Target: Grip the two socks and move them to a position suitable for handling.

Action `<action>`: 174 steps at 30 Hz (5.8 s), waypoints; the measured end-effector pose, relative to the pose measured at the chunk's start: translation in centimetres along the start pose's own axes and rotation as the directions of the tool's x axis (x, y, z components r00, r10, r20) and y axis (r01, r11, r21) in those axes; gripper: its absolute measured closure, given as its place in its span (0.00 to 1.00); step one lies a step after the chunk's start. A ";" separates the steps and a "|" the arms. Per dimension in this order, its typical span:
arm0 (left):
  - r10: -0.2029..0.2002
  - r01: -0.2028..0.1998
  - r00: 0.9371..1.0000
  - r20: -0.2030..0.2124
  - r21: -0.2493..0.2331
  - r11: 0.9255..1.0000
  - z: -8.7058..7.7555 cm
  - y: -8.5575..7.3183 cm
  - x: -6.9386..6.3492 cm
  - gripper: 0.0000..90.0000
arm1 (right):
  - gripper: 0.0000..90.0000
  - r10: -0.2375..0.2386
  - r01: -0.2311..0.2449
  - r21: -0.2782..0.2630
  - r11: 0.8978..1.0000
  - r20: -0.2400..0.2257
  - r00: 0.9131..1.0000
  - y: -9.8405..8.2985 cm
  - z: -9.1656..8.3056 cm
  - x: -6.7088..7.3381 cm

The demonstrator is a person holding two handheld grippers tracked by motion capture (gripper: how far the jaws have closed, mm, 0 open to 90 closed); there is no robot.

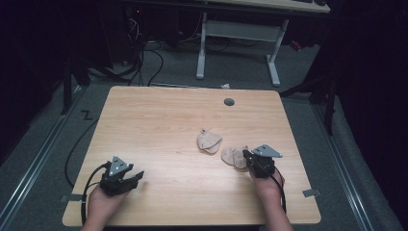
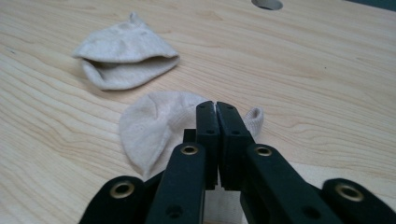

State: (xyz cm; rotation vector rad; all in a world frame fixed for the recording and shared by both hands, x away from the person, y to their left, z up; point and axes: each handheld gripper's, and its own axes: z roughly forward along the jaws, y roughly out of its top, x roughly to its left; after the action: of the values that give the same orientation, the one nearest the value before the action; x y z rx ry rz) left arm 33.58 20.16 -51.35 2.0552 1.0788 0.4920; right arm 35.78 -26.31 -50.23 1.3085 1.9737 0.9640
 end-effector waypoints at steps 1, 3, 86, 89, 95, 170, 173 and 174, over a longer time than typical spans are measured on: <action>0.000 0.000 1.000 0.000 0.000 1.000 0.0 0.0 0.0 0.54 | 0.99 0.000 0.000 0.000 1.000 0.000 1.000 0.0 0.0 0.0; 0.000 0.000 1.000 0.002 -0.001 1.000 0.0 0.0 0.0 0.54 | 1.00 -0.001 0.001 0.014 1.000 0.007 1.000 0.0 0.3 -0.2; 0.128 -0.150 0.956 0.263 0.067 0.986 3.6 1.3 -9.6 0.87 | 0.81 -0.335 0.354 -0.007 0.935 -0.342 0.878 0.6 0.1 15.6; 0.071 -0.089 0.961 0.269 0.055 0.995 3.8 1.2 -9.9 0.86 | 0.77 -0.332 0.338 -0.048 0.940 -0.362 0.871 0.8 -0.8 16.2; 0.093 -0.108 0.961 0.260 0.041 0.993 3.7 1.0 -9.9 0.84 | 0.72 -0.360 0.385 -0.012 0.923 -0.386 0.849 -0.1 -0.6 17.7; 0.057 -0.053 0.991 0.119 -0.037 0.998 0.4 0.9 -3.8 0.76 | 1.00 -0.175 0.205 0.157 0.966 -0.186 0.967 3.3 7.4 8.1; 0.062 -0.058 0.991 0.120 -0.034 0.998 0.4 1.0 -3.8 0.75 | 0.99 -0.185 0.216 0.144 0.966 -0.205 0.961 2.6 6.4 8.9; 0.063 -0.059 0.991 0.121 -0.034 0.998 0.4 1.0 -3.9 0.75 | 0.99 -0.187 0.220 0.129 0.967 -0.226 0.956 1.9 5.5 9.6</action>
State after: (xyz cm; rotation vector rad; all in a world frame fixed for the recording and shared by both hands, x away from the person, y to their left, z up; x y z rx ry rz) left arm 32.17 16.41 -50.83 2.0677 0.9337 0.4055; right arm 37.59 -15.49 -52.54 1.0885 2.3352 0.8969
